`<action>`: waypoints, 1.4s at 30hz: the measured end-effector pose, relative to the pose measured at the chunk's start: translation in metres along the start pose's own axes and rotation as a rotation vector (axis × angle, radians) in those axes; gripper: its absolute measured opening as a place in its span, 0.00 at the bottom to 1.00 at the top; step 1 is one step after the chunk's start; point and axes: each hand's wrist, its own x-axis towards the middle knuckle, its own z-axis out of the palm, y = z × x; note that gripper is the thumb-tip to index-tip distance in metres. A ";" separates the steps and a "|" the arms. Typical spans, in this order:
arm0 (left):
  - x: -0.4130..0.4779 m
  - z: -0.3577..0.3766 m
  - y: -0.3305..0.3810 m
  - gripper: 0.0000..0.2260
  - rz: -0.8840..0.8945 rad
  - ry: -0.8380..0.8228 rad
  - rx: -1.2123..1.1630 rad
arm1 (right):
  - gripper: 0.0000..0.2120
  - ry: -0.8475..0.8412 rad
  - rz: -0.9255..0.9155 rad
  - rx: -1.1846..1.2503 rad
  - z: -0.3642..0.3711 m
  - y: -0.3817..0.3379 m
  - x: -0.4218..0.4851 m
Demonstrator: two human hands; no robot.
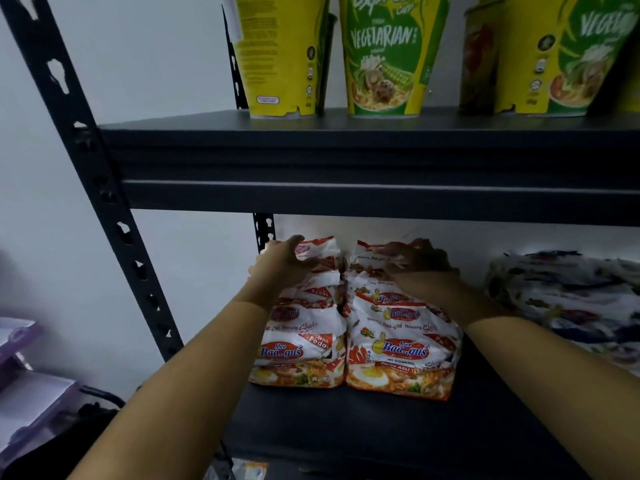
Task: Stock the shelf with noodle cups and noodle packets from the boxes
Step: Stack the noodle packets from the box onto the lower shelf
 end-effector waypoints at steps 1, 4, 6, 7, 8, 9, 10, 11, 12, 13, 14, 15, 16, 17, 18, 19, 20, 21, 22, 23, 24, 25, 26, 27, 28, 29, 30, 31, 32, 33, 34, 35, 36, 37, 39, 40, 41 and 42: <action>0.005 0.001 0.001 0.32 -0.004 -0.029 0.031 | 0.23 -0.024 0.012 -0.018 0.001 0.000 0.005; 0.020 0.002 0.002 0.32 -0.034 -0.081 0.105 | 0.24 -0.087 0.023 0.019 0.005 0.001 0.017; 0.030 0.003 0.001 0.32 -0.020 -0.123 0.145 | 0.23 -0.076 -0.008 0.044 0.008 0.001 0.019; 0.033 0.004 0.001 0.31 -0.001 -0.139 0.151 | 0.23 -0.063 -0.017 0.046 0.008 0.000 0.019; 0.034 0.004 0.003 0.30 0.024 -0.146 0.149 | 0.22 -0.055 -0.022 0.041 0.009 0.000 0.018; 0.035 0.005 0.005 0.29 0.053 -0.145 0.143 | 0.22 -0.053 -0.021 0.035 0.009 0.000 0.017; 0.036 0.006 0.006 0.28 0.078 -0.137 0.130 | 0.22 -0.061 -0.023 0.034 0.010 0.001 0.017; 0.036 0.007 0.008 0.28 0.095 -0.131 0.110 | 0.22 -0.068 -0.030 0.038 0.011 0.002 0.017; 0.035 0.008 0.009 0.27 0.105 -0.129 0.096 | 0.22 -0.075 -0.038 0.045 0.012 0.004 0.018; 0.035 0.009 0.009 0.25 0.114 -0.122 0.092 | 0.23 -0.083 -0.041 0.053 0.012 0.006 0.019; 0.035 0.010 0.010 0.24 0.117 -0.116 0.092 | 0.23 -0.094 -0.040 0.061 0.013 0.008 0.020; 0.035 0.010 0.009 0.22 0.111 -0.113 0.092 | 0.23 -0.103 -0.039 0.069 0.014 0.009 0.021; 0.033 0.010 0.010 0.21 0.105 -0.109 0.084 | 0.23 -0.112 -0.038 0.074 0.015 0.011 0.022; 0.031 0.009 0.010 0.21 0.096 -0.105 0.065 | 0.23 -0.116 -0.038 0.066 0.015 0.012 0.022; 0.028 0.008 0.011 0.21 0.087 -0.099 0.037 | 0.24 -0.116 -0.038 0.048 0.016 0.013 0.020; 0.024 0.007 0.012 0.22 0.078 -0.087 0.011 | 0.24 -0.113 -0.040 0.022 0.014 0.012 0.016; 0.019 0.005 0.013 0.22 0.070 -0.074 -0.012 | 0.24 -0.106 -0.049 0.004 0.012 0.011 0.010; 0.012 0.003 0.014 0.22 0.070 -0.058 -0.030 | 0.24 -0.096 -0.066 0.003 0.009 0.011 0.002; 0.005 0.001 0.014 0.22 0.081 -0.031 -0.042 | 0.25 -0.080 -0.089 0.019 0.005 0.010 -0.009; -0.004 0.000 0.014 0.21 0.100 0.006 -0.050 | 0.25 -0.053 -0.121 0.042 0.001 0.009 -0.020; -0.015 -0.003 0.014 0.20 0.123 0.046 -0.057 | 0.25 -0.015 -0.160 0.060 -0.001 0.010 -0.032; -0.025 -0.004 0.013 0.19 0.156 0.082 -0.052 | 0.26 0.032 -0.204 0.068 -0.002 0.009 -0.044; -0.037 -0.006 0.013 0.19 0.201 0.107 -0.019 | 0.27 0.071 -0.236 0.068 -0.002 0.009 -0.056; -0.050 -0.007 0.013 0.20 0.250 0.120 0.036 | 0.28 0.090 -0.257 0.049 -0.001 0.009 -0.067; -0.063 -0.007 0.012 0.21 0.293 0.123 0.090 | 0.29 0.090 -0.268 0.014 0.003 0.010 -0.078; -0.077 -0.007 0.010 0.22 0.323 0.125 0.117 | 0.30 0.086 -0.272 -0.031 0.008 0.011 -0.091; -0.091 -0.006 0.007 0.24 0.340 0.131 0.117 | 0.31 0.100 -0.273 -0.080 0.015 0.014 -0.103; -0.107 -0.004 0.004 0.25 0.353 0.147 0.110 | 0.32 0.130 -0.274 -0.128 0.023 0.017 -0.115; -0.122 0.000 -0.001 0.26 0.365 0.170 0.115 | 0.33 0.168 -0.269 -0.169 0.032 0.019 -0.128; -0.136 0.004 -0.006 0.26 0.376 0.197 0.148 | 0.33 0.205 -0.256 -0.200 0.041 0.020 -0.137; -0.149 0.010 -0.011 0.27 0.384 0.223 0.206 | 0.33 0.227 -0.239 -0.222 0.052 0.022 -0.145; -0.157 0.016 -0.017 0.28 0.387 0.240 0.272 | 0.34 0.232 -0.225 -0.241 0.060 0.023 -0.150; -0.164 0.023 -0.021 0.30 0.379 0.236 0.330 | 0.37 0.221 -0.214 -0.255 0.069 0.024 -0.153; -0.167 0.028 -0.025 0.34 0.366 0.223 0.373 | 0.41 0.219 -0.214 -0.262 0.076 0.025 -0.153; -0.166 0.037 -0.031 0.41 0.353 0.199 0.442 | 0.47 0.237 -0.221 -0.248 0.084 0.025 -0.149; -0.164 0.041 -0.033 0.45 0.348 0.187 0.479 | 0.48 0.239 -0.225 -0.236 0.085 0.025 -0.147; -0.162 0.044 -0.035 0.48 0.345 0.181 0.512 | 0.49 0.235 -0.230 -0.228 0.086 0.024 -0.145; -0.159 0.046 -0.036 0.50 0.341 0.175 0.534 | 0.49 0.229 -0.237 -0.218 0.086 0.024 -0.143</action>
